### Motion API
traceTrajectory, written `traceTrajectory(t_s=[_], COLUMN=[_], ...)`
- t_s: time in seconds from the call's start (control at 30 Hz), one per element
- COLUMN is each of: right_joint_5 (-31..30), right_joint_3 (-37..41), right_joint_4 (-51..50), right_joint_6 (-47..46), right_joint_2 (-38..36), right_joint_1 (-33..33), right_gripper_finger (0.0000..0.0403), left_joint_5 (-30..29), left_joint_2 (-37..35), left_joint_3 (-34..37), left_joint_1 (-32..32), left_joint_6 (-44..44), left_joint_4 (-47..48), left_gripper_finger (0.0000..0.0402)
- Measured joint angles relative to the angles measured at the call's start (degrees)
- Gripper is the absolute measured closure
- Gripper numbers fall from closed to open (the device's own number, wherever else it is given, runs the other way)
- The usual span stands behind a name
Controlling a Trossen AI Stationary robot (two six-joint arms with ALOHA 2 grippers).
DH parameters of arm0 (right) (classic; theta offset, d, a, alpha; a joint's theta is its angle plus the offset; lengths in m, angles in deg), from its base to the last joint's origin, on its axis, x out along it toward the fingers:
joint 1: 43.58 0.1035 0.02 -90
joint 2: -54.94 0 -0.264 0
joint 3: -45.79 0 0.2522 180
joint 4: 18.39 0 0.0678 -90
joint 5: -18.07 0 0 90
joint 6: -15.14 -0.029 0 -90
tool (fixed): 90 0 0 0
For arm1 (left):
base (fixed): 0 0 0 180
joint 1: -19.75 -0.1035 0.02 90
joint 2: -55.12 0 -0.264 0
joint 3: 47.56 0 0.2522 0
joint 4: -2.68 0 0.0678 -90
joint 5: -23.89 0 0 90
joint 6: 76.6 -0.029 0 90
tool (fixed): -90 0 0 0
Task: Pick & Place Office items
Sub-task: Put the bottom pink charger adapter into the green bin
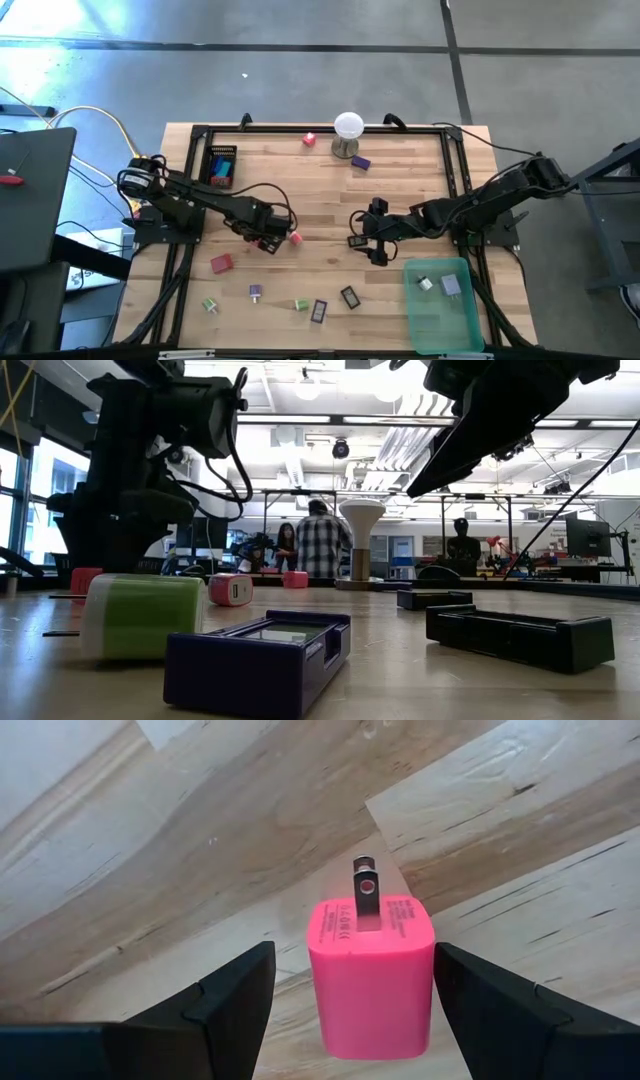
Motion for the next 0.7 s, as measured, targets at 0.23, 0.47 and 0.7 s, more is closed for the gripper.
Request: traceTrajectory(t_s=[0.23, 0.47, 0.7], right_joint_5=[0.0, 0.0, 0.0], right_joint_3=[0.0, 0.0, 0.0], right_joint_4=[0.0, 0.0, 0.0], right_joint_6=[0.0, 0.0, 0.1], right_joint_2=[0.0, 0.0, 0.0], right_joint_1=[0.0, 0.0, 0.0], right_gripper_finger=[0.0008, 0.0008, 0.0008], left_joint_5=[0.0, -0.1, -0.2], left_joint_2=[0.0, 0.0, 0.0], left_joint_3=[0.0, 0.0, 0.0], left_joint_1=[0.0, 0.0, 0.0], left_joint_6=[-0.2, -0.3, -3.1], left_joint_4=[0.0, 0.1, 0.2], left_gripper_finger=[0.0162, 0.0233, 0.0255])
